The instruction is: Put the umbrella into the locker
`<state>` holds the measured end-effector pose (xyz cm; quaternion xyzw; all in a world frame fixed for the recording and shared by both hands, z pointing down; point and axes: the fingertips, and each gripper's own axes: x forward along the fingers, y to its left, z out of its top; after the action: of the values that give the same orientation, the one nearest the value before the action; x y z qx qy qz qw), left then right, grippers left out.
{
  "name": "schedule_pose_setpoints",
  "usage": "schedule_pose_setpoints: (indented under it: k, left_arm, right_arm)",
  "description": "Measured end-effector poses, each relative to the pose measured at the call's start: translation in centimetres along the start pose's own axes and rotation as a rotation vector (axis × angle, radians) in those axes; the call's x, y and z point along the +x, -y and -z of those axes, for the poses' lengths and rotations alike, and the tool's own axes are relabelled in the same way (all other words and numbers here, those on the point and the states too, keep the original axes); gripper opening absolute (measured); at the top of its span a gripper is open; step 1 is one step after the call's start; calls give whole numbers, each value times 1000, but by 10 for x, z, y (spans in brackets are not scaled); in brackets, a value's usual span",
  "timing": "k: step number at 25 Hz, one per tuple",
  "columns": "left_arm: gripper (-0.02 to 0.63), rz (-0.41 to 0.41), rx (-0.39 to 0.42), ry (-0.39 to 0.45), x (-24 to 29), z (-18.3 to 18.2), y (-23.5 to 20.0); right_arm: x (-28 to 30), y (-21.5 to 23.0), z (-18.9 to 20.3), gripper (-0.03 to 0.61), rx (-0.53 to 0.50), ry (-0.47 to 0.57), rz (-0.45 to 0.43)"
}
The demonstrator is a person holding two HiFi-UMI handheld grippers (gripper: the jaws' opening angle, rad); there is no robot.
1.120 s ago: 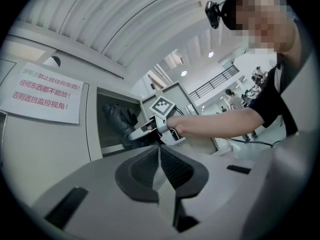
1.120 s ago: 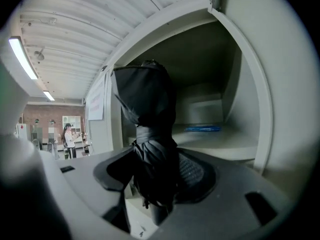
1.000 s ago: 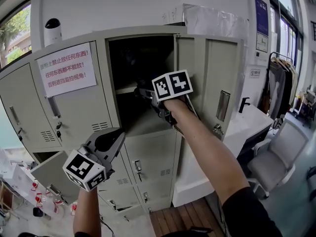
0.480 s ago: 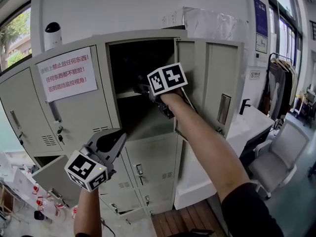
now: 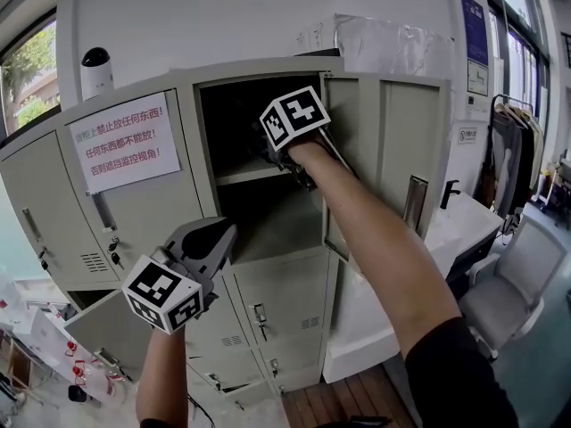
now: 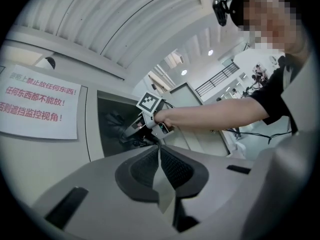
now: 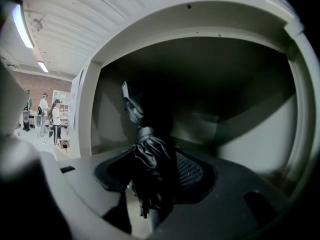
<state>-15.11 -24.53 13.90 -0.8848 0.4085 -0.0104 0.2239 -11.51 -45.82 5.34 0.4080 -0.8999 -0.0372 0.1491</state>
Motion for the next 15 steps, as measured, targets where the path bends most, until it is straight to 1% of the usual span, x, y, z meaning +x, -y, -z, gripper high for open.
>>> schedule_pose_setpoints:
  k: [5,8,15]
  left_arm:
    - [28,11,13,1,12,-4,-2]
    - [28,9,16,-10,17,-2,-5]
    - [28,-1,1,-3,26,-4,-12]
  right_arm:
    - [12,6,-3,219,-65,-50,14]
    - [19,6,-4,219,-80,-59,2]
    - [33,0,-9,219,-178,-80,-6]
